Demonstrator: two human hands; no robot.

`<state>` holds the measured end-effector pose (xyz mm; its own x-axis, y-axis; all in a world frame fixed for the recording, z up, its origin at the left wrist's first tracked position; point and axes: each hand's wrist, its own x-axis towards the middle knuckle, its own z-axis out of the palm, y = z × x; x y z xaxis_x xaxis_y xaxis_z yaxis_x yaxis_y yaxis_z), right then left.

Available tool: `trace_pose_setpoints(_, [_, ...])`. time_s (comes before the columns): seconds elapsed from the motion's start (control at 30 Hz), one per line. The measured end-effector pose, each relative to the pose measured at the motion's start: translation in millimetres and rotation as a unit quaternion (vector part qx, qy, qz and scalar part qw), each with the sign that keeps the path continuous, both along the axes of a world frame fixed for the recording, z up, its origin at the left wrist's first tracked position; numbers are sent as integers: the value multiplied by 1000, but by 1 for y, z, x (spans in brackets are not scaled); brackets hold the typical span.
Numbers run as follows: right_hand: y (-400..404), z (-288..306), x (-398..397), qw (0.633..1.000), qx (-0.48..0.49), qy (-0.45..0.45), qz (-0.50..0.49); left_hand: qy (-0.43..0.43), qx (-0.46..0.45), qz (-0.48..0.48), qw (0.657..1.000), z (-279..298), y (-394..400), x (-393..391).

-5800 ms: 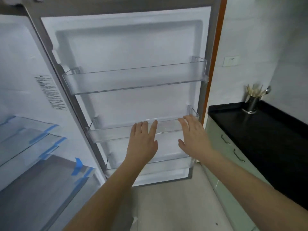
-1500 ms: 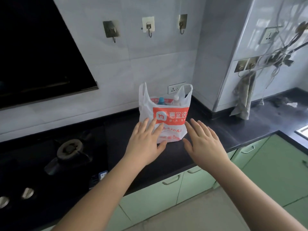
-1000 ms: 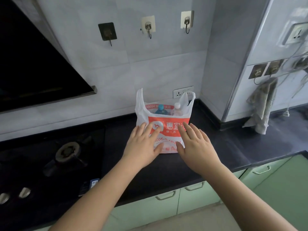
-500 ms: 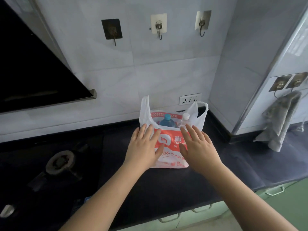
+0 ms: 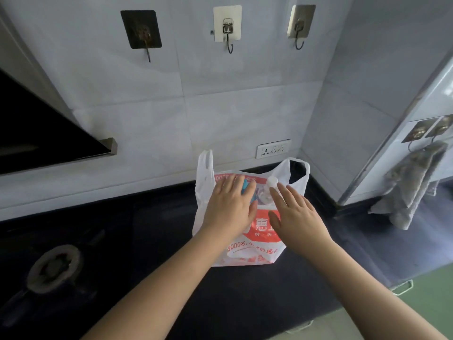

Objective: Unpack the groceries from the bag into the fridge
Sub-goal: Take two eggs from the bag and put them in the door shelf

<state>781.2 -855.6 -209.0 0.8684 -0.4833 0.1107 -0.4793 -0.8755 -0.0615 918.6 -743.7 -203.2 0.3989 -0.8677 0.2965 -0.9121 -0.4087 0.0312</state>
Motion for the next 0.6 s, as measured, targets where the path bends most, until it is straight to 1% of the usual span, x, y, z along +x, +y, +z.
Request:
trace_pose_setpoints(0.1, [-13, -1, 14, 1000, -4, -15, 13, -7, 25, 8, 1000, 4, -18, 12])
trace_pose_setpoints(0.17, [-23, -4, 23, 1000, 2, -8, 24, -5, 44, 27, 999, 7, -29, 20])
trace_pose_setpoints(0.27, [-39, -5, 35, 999, 21, -8, 48, -25, 66, 40, 997, 12, -46, 31])
trace_pose_setpoints(0.4, [-62, -3, 51, 996, 34, -2, 80, -24, 113, 50, 992, 7, -47, 43])
trace_pose_setpoints(0.53, [-83, -5, 61, 987, 113, 7, 113, -8, 131, 59, 990, -3, -33, 50])
trace_pose_setpoints(0.6, [-92, -9, 64, 983, 137, 14, 122, -2, 143, 71, 987, -7, -26, 53])
